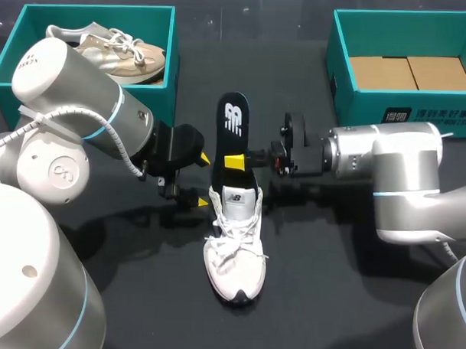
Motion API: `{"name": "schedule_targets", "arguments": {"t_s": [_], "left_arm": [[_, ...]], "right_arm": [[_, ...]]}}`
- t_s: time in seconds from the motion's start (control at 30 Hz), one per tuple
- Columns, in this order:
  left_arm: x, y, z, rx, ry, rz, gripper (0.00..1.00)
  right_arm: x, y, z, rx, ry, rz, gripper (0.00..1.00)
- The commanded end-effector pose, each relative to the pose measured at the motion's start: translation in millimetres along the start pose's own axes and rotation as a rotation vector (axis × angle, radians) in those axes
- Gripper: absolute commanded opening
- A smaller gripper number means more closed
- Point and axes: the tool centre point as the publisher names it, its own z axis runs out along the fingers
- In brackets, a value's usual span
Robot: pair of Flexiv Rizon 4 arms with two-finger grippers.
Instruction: Take the shoe out of the shoebox, open the shoe tongue, remove and reinsert the insole, then place the shoe into the shoebox
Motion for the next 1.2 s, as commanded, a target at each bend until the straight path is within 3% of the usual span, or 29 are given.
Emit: {"name": "schedule_targets", "arguments": {"t_s": [0.03,0.67,0.87,0.9,0.93,0.97,1.03,1.2], "left_arm": [[1.0,1,0,0.001,-0.002,0.001,1.00],[1.0,1,0,0.001,-0.002,0.001,1.00],[1.0,1,0,0.001,-0.002,0.001,1.00],[1.0,1,0,0.001,-0.002,0.001,1.00],[1.0,1,0,0.001,-0.002,0.001,1.00],[1.0,1,0,0.001,-0.002,0.001,1.00],[1.0,1,0,0.001,-0.002,0.001,1.00],[1.0,1,0,0.001,-0.002,0.001,1.00]], "right_arm": [[-0.1,-7.4,0,-0.005,0.004,0.008,0.00],[21.8,-52.2,-1,-0.016,0.010,0.107,0.00],[27.2,-55.1,1,-0.010,0.018,0.114,0.00],[27.5,-54.4,1,-0.011,0.019,0.112,0.04],[28.1,-52.0,1,-0.012,0.020,0.105,0.27],[28.5,-49.8,1,-0.012,0.020,0.098,0.31],[29.0,-45.5,2,-0.009,0.022,0.084,0.37],[28.8,-33.2,2,0.007,0.027,0.049,0.35]]}}
